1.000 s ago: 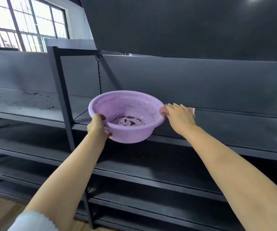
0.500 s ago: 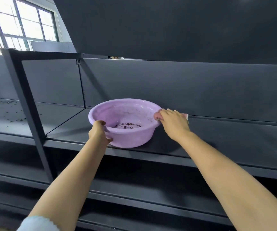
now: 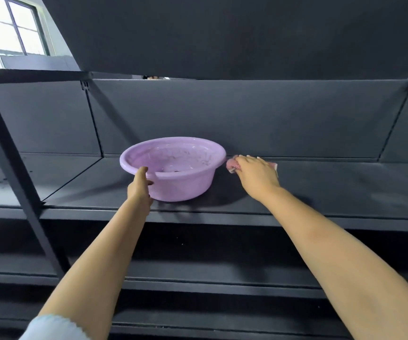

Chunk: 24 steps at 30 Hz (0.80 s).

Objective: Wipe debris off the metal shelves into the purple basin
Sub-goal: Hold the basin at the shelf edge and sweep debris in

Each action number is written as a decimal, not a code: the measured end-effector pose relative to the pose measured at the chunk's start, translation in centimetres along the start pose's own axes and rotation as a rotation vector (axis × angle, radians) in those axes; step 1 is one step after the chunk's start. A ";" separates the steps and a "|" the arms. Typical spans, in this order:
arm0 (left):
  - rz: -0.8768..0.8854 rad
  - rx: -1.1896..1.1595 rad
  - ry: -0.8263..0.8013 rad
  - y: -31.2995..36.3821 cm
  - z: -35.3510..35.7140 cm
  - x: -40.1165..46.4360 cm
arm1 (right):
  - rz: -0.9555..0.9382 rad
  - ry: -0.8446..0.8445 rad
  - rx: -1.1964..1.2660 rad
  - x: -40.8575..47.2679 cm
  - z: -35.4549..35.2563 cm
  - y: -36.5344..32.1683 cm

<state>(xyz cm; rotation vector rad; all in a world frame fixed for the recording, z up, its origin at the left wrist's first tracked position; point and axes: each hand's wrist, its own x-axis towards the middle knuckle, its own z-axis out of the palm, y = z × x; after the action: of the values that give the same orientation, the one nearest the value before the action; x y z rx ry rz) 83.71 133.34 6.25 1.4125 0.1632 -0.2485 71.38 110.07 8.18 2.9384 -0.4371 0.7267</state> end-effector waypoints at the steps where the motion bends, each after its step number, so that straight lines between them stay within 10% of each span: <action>1: 0.052 0.079 0.015 -0.3 -0.1 -0.9 | 0.021 0.000 -0.004 -0.8 -0.4 -0.1; 14: 0.990 1.469 -0.409 -9.6 -2.1 -13.5 | 0.100 -0.159 -0.052 -15.5 -1.7 -4.3; 24: 0.935 1.616 -0.683 -16.1 -2.2 -19.7 | 0.229 -0.292 -0.086 -27.1 -3.0 -3.3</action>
<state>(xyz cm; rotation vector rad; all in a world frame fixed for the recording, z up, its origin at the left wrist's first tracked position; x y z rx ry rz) 60.54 134.72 -4.30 2.6450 -1.5597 -0.0099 48.07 120.52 -1.90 2.9488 -0.8169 0.2843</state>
